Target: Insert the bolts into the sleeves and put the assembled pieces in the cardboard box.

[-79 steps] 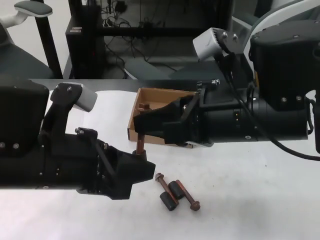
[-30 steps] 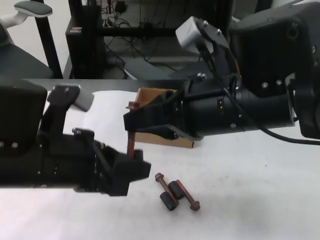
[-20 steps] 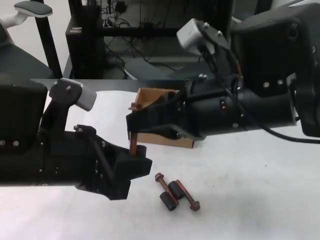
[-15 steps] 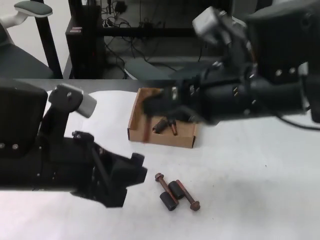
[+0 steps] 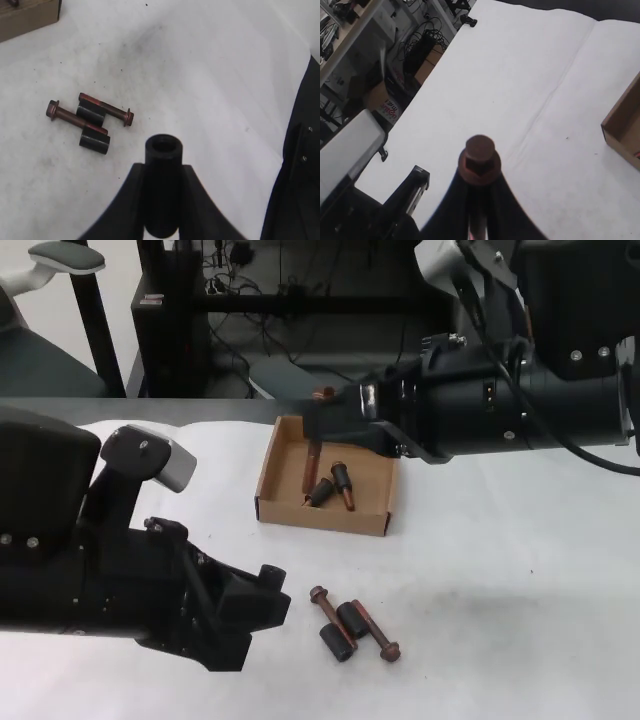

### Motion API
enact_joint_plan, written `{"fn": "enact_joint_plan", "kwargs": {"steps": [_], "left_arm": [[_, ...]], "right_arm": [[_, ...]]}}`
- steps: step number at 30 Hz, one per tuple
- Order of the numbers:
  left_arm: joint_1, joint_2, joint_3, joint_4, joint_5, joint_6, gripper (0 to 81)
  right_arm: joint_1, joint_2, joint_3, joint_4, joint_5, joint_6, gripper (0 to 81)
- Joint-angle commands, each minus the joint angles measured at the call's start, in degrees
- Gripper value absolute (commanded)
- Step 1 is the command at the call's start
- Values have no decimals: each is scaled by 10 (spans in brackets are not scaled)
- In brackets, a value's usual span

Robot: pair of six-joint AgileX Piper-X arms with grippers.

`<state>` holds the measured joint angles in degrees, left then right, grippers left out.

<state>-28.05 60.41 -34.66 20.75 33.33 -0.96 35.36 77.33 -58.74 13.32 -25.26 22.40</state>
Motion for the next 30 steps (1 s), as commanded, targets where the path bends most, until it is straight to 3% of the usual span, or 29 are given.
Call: {"fn": "enact_joint_plan", "kwargs": {"steps": [1, 13, 30], "left_arm": [[1, -3, -3, -4, 2, -14, 17], [1, -3, -3, -18, -5, -42, 17], [1, -3, -3, -69, -3, -56, 17]], "right_arm": [[0, -3, -8, 3, -6, -5, 6], [38, -2, -5, 8, 12, 18, 6], [38, 10, -5, -4, 18, 46, 6]]}}
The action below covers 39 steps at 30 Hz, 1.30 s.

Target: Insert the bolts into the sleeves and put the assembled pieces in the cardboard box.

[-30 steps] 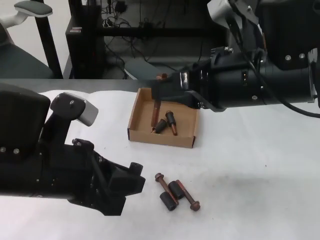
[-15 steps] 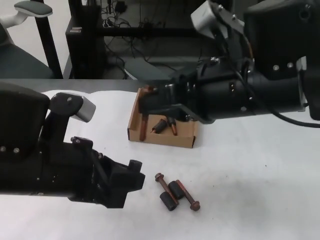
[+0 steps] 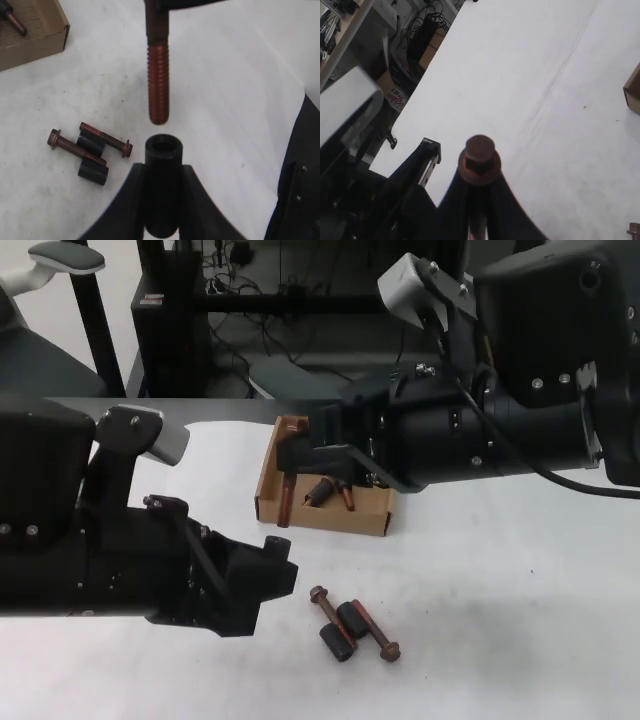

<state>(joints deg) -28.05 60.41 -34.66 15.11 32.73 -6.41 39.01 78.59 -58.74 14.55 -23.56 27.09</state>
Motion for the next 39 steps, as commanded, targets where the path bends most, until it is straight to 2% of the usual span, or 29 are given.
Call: {"fn": "enact_joint_plan", "kwargs": {"steps": [1, 39], "left_arm": [[1, -3, -4, -13, 3, -2, 17], [1, -3, -4, -39, -10, 4, 17]], "right_arm": [[1, -3, -5, -19, 1, 0, 6], [3, -3, -5, 2, -13, -4, 6]]}}
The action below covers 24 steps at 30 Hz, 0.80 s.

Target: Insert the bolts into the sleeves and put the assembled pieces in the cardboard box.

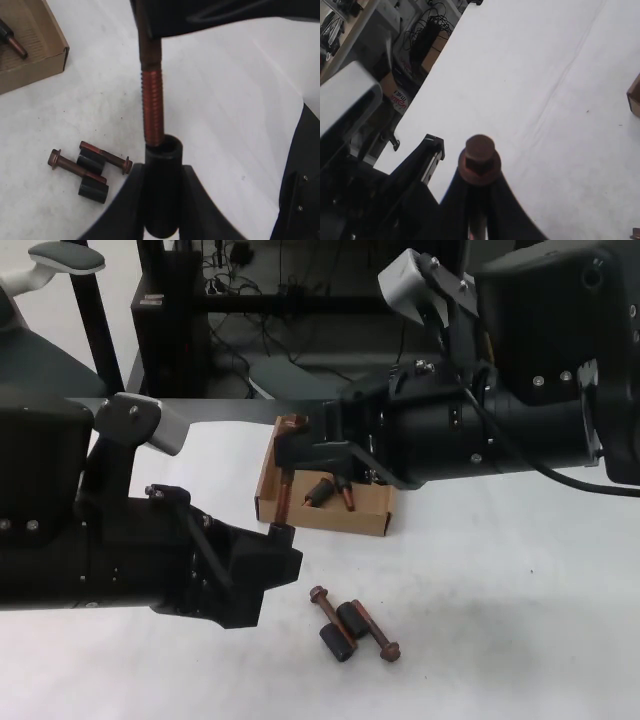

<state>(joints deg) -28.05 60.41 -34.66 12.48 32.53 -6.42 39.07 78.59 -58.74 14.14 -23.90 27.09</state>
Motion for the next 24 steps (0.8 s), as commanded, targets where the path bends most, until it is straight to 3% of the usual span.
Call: {"fn": "enact_joint_plan", "kwargs": {"steps": [1, 24], "left_arm": [[1, -3, -4, -12, -13, 4, 17], [1, -3, -6, -42, -16, -13, 17]], "right_arm": [[1, -4, -5, 6, -9, -4, 6], [28, -20, -5, 19, 22, -27, 6]]}}
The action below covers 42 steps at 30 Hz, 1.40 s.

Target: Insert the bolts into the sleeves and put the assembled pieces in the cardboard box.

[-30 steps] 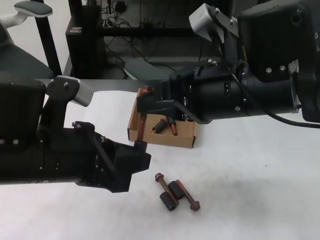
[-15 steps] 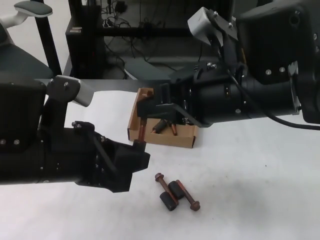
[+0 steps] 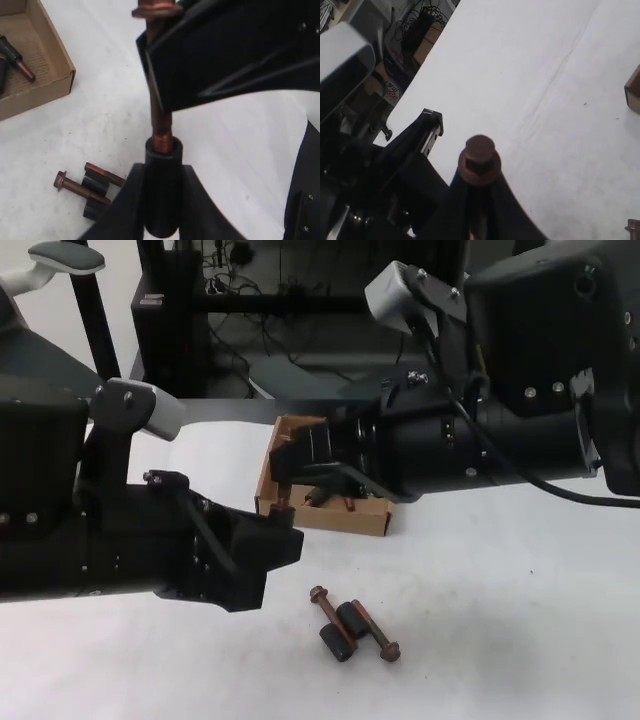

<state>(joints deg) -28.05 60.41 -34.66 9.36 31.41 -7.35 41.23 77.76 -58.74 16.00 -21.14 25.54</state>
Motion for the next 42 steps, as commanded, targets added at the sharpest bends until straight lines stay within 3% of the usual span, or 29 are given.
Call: {"fn": "enact_joint_plan", "kwargs": {"steps": [1, 28, 30, 34, 35, 42], "left_arm": [[1, -3, -5, -10, -3, -4, 17], [1, -3, -5, -21, -18, -4, 17], [1, -3, -5, -27, -18, -4, 17], [1, -3, -5, -33, -18, -4, 17], [1, -3, -5, -33, -18, -4, 17], [1, -3, -5, -33, -18, -4, 17]], "right_arm": [[7, -12, -5, 2, -6, -11, 6], [18, -28, -5, 39, 7, -37, 10], [18, -28, -5, 39, 7, -37, 130], [18, -28, -5, 39, 12, -27, 574], [18, -28, -5, 39, 19, -17, 648], [18, -28, -5, 39, 24, -14, 672]]}}
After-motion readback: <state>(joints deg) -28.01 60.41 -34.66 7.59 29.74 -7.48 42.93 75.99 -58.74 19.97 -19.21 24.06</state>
